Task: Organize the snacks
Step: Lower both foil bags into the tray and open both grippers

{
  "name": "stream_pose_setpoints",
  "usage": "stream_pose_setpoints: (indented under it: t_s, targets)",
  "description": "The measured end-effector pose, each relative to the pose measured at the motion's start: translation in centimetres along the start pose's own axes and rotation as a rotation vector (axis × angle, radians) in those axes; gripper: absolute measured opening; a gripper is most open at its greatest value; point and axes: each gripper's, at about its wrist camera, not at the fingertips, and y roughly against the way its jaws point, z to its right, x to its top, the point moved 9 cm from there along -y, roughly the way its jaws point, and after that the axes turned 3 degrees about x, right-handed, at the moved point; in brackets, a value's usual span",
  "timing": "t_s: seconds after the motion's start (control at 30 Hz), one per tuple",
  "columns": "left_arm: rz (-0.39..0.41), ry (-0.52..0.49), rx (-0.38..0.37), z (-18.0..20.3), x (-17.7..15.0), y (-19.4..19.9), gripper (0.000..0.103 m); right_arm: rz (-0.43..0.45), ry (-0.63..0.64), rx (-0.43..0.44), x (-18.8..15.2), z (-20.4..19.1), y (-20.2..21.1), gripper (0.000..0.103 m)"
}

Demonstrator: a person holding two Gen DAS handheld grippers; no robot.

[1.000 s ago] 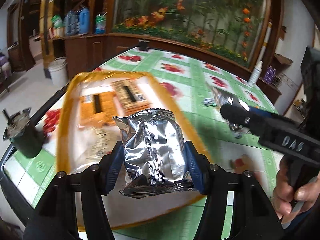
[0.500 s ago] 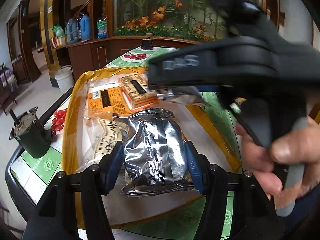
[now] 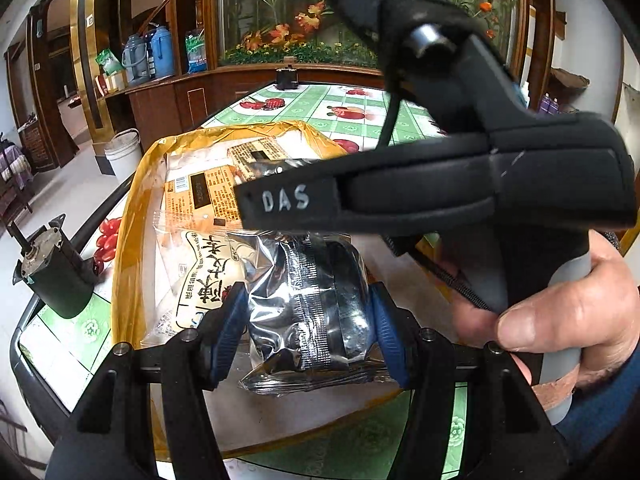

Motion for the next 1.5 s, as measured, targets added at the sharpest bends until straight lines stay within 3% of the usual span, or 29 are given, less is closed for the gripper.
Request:
stream_pose_setpoints:
  t_s: [0.83, 1.5]
  targets:
    - [-0.019, -0.006, 0.028, 0.0, -0.3, -0.4, 0.060, -0.029, 0.009, 0.033, -0.8, -0.5, 0.2, 0.075]
    - [-0.017, -0.002, 0.045, -0.3, -0.4, -0.3, 0.061, 0.010, 0.007, 0.053, -0.2, -0.6, 1.6, 0.074]
